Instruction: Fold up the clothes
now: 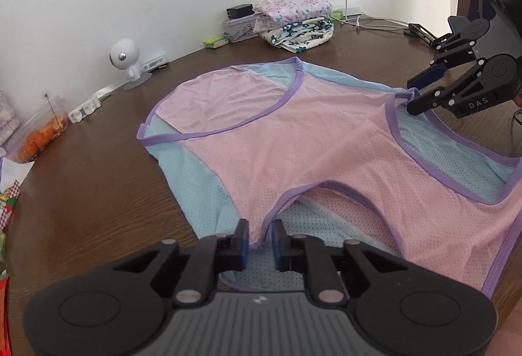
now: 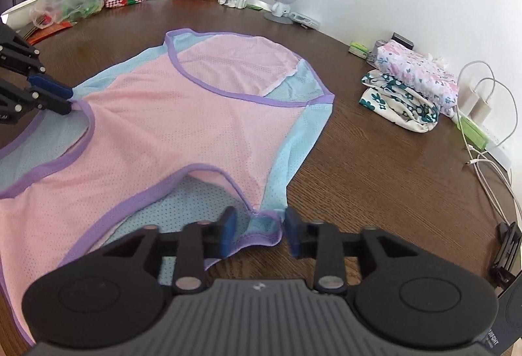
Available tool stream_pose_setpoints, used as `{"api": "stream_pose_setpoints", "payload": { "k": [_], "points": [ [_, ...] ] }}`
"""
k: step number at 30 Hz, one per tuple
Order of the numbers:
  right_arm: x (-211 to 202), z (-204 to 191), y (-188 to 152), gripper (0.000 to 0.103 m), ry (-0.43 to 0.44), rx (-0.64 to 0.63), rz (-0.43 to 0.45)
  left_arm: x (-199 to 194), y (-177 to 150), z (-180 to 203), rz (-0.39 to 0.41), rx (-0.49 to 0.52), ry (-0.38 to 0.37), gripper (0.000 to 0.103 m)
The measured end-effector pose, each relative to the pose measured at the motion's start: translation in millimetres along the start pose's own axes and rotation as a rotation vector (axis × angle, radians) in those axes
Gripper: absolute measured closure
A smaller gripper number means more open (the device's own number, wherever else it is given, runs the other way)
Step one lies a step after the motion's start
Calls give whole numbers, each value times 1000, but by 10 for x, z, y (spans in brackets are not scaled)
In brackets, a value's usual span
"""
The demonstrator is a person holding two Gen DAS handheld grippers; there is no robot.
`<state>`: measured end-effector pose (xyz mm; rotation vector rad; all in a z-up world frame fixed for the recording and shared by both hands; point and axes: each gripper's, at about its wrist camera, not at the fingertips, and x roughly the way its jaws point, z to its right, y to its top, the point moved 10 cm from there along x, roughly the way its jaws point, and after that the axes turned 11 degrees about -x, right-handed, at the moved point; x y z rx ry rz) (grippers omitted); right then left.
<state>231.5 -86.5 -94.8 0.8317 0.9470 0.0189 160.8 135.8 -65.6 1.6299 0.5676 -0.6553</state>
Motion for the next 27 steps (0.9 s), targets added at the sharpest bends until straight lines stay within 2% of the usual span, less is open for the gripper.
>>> {"api": "stream_pose_setpoints", "payload": {
  "k": [1,7,10,11,12,14,17,21,22,24,25,26,27],
  "points": [
    [-6,15,-17,55,1,14,3,-16,-7,-7,5,0,6,66],
    [23,129,-136,55,35,165,24,33,-76,-149,-8,-21,60,70],
    [47,184,-164,55,55,246,37,48,-85,-190,-10,-34,51,86],
    [44,183,-166,59,52,244,37,53,-88,-196,-10,-36,48,90],
    [40,182,-168,63,48,241,38,59,-94,-197,-14,-37,45,99],
    [33,179,-171,89,41,234,37,50,-109,-195,-17,-34,36,100],
    [22,147,-158,94,34,187,24,22,-145,-189,-17,-23,32,101],
    [19,124,-137,94,5,126,15,7,-165,-253,-16,-51,52,101],
    [18,115,-130,93,8,119,16,6,-167,-277,-16,-65,58,101],
    [-25,92,-124,80,31,123,29,-4,-169,-319,-13,-90,67,96],
    [-73,92,-124,60,26,125,39,-30,-165,-326,-7,-104,62,92],
    [-126,91,-124,53,22,126,50,-67,-158,-331,0,-120,52,87],
    [-199,81,-124,53,23,126,65,-108,-140,-331,11,-137,38,74]
  ]
}}
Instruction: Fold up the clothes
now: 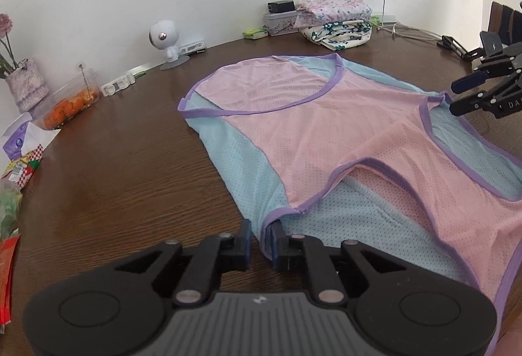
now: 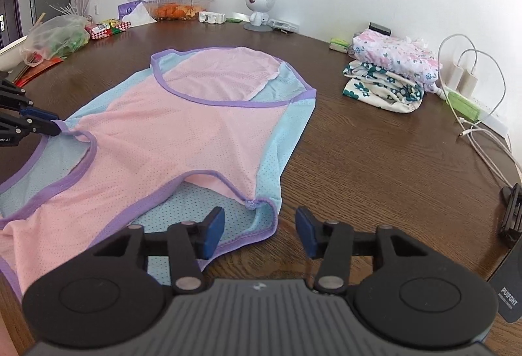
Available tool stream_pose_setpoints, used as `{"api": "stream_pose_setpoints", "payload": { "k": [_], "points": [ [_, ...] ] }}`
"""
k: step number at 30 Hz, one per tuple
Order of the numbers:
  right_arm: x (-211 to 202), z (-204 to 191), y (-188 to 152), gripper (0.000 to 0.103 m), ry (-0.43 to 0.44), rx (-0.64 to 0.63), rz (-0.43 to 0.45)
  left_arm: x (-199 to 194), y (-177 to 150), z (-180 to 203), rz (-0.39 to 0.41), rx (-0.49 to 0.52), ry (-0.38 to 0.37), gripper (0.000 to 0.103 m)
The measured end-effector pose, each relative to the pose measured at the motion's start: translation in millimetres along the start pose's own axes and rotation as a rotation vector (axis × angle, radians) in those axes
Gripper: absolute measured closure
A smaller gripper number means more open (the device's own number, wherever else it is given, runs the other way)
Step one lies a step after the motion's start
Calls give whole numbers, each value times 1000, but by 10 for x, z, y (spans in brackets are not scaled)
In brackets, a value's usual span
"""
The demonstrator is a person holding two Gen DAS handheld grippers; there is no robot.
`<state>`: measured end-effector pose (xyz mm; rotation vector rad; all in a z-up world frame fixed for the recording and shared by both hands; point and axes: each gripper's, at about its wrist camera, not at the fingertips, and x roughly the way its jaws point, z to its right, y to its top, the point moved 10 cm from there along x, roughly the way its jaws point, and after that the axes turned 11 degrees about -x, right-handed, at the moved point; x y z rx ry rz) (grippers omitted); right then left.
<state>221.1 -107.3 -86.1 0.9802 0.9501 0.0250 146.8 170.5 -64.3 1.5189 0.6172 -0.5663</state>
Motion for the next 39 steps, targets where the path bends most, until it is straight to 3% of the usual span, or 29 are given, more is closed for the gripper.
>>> {"api": "stream_pose_setpoints", "payload": {
  "k": [2,5,10,12,14,16,24,25,26,28,30,33,34,35,36,39],
  "points": [
    [-174,-45,8,53,28,25,39,-121,74,40,39,-47,-63,59],
    [-423,-242,3,53,128,63,93,-257,166,215,65,-88,-168,58],
    [-683,-675,-85,57,253,37,113,-421,88,762,57,-7,-322,61],
    [-744,-771,-167,57,276,31,108,-488,-18,966,41,33,-386,73],
    [-793,-835,-257,57,296,34,102,-531,-126,1122,26,69,-423,77],
    [-796,-876,-327,59,319,41,93,-543,-222,1254,13,107,-440,84],
    [-740,-963,-426,61,471,-24,23,-369,-377,1327,-52,96,-414,84],
    [-725,-958,-432,64,496,-42,-1,-350,-388,1327,-58,94,-408,84],
    [-710,-955,-440,80,521,-59,-25,-332,-399,1328,-62,92,-403,84],
    [-678,-965,-458,97,559,-89,-73,-294,-406,1324,-70,88,-392,84],
    [-657,-961,-452,97,559,-104,-92,-291,-399,1321,-71,79,-387,84],
    [-692,-879,-398,89,528,-65,-55,-346,-311,1321,-48,68,-383,83],
    [-718,-841,-376,76,511,-44,-32,-379,-254,1329,-34,66,-389,81],
    [-774,-800,-358,56,486,-26,0,-412,-188,1350,-18,69,-396,73],
    [-855,-772,-347,52,452,-24,33,-443,-116,1381,-1,74,-405,66],
    [-1074,-822,-376,51,370,-61,85,-462,23,1543,14,119,-439,65]
  ]
}}
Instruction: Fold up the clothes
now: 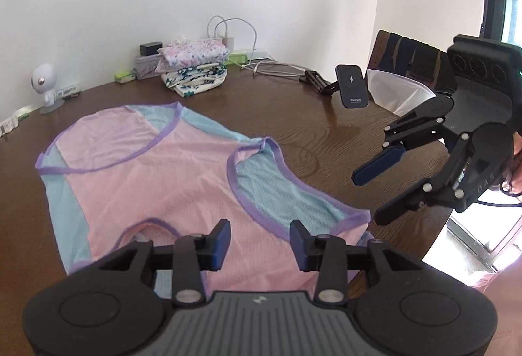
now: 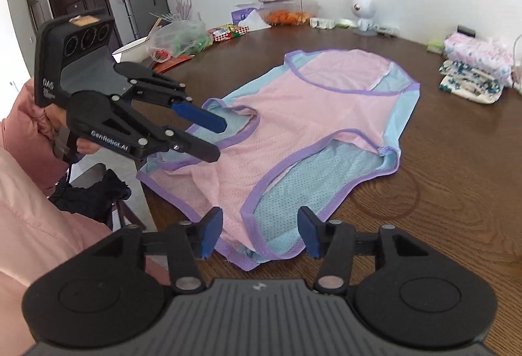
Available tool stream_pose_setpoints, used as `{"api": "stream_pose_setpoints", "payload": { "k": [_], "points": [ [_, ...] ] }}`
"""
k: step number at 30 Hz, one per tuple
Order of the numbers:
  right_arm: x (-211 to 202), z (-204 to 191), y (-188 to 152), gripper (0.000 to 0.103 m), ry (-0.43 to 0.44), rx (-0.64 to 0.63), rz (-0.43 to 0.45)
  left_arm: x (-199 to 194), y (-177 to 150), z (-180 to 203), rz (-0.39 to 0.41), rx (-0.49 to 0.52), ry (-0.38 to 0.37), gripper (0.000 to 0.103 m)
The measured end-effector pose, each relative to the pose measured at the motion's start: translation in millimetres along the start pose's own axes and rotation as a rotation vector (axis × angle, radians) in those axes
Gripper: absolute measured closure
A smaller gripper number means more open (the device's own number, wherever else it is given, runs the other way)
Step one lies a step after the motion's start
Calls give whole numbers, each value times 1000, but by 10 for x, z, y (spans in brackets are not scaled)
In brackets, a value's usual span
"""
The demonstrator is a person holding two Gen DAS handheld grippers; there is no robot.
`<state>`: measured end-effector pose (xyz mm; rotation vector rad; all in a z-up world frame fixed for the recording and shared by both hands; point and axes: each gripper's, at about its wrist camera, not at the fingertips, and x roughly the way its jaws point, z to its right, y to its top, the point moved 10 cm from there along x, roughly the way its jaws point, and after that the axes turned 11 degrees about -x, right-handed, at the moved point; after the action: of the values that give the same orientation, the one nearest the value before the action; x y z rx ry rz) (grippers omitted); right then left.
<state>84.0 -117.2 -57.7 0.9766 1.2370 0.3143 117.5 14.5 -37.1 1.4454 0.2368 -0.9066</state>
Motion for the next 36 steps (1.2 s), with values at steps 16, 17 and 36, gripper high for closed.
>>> {"api": "stream_pose_setpoints", "payload": {
  "k": [16,17,36],
  "points": [
    [334,-472,-197,81,-143,-285,-135,658,-166,289,-182,59,-84,95],
    [340,-478,-205,87,-140,-284,-141,664,-163,280,-181,52,-86,95],
    [-125,-244,-225,75,-165,60,32,205,261,21,14,-145,-144,78]
  ]
}}
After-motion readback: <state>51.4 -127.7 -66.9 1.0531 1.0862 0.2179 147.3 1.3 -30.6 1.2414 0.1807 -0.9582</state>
